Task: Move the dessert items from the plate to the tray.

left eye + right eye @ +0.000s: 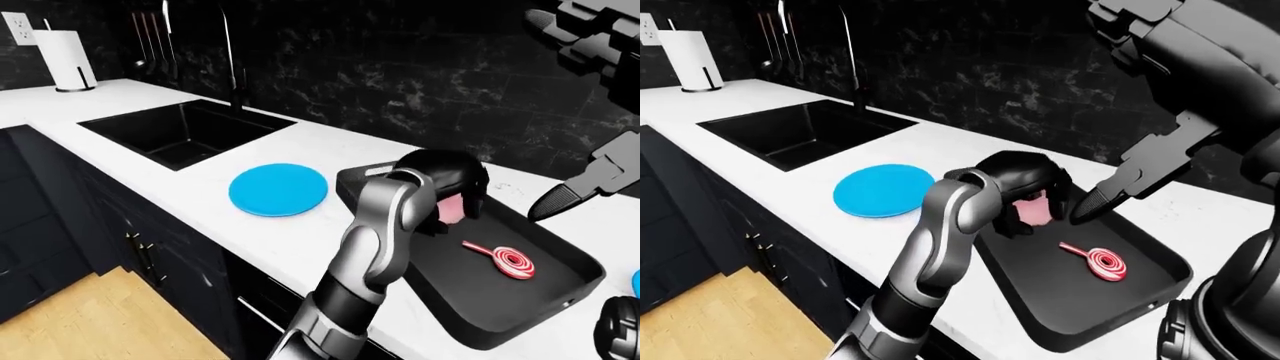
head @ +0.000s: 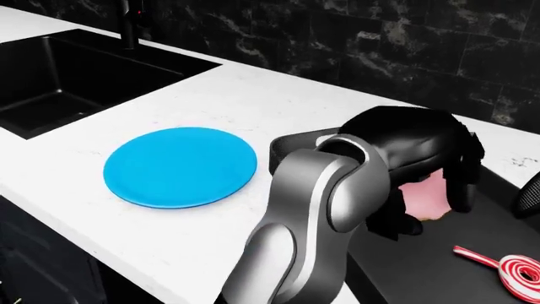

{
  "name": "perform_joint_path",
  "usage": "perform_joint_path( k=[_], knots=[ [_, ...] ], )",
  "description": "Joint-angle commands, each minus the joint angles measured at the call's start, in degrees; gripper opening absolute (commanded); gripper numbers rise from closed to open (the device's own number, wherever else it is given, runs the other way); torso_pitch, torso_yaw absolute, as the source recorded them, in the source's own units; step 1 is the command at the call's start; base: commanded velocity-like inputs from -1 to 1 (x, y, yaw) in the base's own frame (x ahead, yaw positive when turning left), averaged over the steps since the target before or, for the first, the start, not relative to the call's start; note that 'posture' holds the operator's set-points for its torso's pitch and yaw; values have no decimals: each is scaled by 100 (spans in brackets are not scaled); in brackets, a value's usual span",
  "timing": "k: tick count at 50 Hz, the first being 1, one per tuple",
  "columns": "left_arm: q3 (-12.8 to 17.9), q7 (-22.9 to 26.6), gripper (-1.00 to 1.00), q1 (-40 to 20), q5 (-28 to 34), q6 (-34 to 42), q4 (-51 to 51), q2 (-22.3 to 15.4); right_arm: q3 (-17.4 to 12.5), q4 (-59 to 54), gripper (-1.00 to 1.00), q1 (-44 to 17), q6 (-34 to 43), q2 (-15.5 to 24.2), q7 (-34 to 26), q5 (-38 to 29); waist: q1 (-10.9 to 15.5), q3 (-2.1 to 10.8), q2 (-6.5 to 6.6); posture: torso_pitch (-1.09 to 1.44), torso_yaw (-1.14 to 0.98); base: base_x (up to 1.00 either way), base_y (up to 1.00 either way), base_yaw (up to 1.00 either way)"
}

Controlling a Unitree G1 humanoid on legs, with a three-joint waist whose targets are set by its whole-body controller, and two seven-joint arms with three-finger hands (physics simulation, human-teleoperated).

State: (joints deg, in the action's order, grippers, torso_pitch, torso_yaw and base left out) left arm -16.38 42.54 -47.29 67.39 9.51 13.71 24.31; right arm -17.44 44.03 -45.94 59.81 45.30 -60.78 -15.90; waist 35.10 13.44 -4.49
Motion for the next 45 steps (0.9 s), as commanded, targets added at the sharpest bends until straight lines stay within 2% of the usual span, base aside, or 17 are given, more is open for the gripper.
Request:
perform_joint_path(
  k=[1, 3, 4, 10, 13, 19, 26, 29, 30, 31, 37, 42, 45],
  knots=[
    [44, -112, -9, -142, 51, -72, -237, 26, -83, -29, 100, -129, -49, 76, 106, -34, 5, 32, -61, -41, 49, 0, 0, 0],
    [31, -117, 0, -96, 80, -93, -243, 33, -91, -20, 100, -130, -34, 89, 113, -16, 2, 33, -59, -41, 49, 0, 0, 0],
    [23, -120, 11, -78, 94, -111, -236, 36, -90, -25, 100, -142, -26, 102, 119, -6, 2, 33, -58, -41, 49, 0, 0, 0],
    [-1, -77, 19, 8, 175, -188, -240, 63, -81, -66, 100, -139, -62, 110, 179, 46, 6, 34, -58, -41, 49, 0, 0, 0],
    [9, -54, 33, 7, 202, -188, -266, 80, -71, -86, 100, -165, -57, 126, 188, 62, 6, 38, -62, -41, 49, 0, 0, 0],
    [88, 117, 33, -106, 189, -151, -448, 63, -72, -123, 100, -275, 7, 231, 160, 105, 12, 35, -60, -41, 49, 0, 0, 0],
    [503, 777, 39, -843, -207, 539, -1182, -111, -279, -221, 100, -454, 113, 622, 45, 330, 37, 10, -51, -41, 49, 0, 0, 0],
    [708, 1057, 41, -1163, -496, 878, -1500, -429, -447, -246, 100, -440, 139, 818, 38, 503, 54, -5, -39, -41, 49, 0, 0, 0],
    [679, 1050, 41, -1179, -542, 925, -1513, -471, -457, -247, 100, -429, 139, 839, 66, 545, 58, -8, -34, -41, 49, 0, 0, 0],
    [888, 1218, 43, -1356, -711, 1039, -1678, -716, -536, -264, 100, -454, 178, 944, 57, 622, 60, -10, -30, -41, 49, 0, 0, 0],
    [1220, 1495, 50, -1766, -1414, 1655, -2128, -1663, -868, -326, 100, -249, 138, 1290, 246, 1081, 70, -27, 6, -41, 49, 0, 0, 0],
    [1407, 1598, 62, -1596, -1848, 1931, -2577, -2389, -1450, -430, 100, -25, 175, 1794, 411, 1689, 86, -42, 5, -41, 49, 0, 0, 0],
    [1416, 1748, 65, -1367, -1735, 2251, -2957, -2706, -1944, -489, 100, 279, 154, 2114, 587, 2172, 115, -54, -7, -41, 49, 0, 0, 0]
  ],
)
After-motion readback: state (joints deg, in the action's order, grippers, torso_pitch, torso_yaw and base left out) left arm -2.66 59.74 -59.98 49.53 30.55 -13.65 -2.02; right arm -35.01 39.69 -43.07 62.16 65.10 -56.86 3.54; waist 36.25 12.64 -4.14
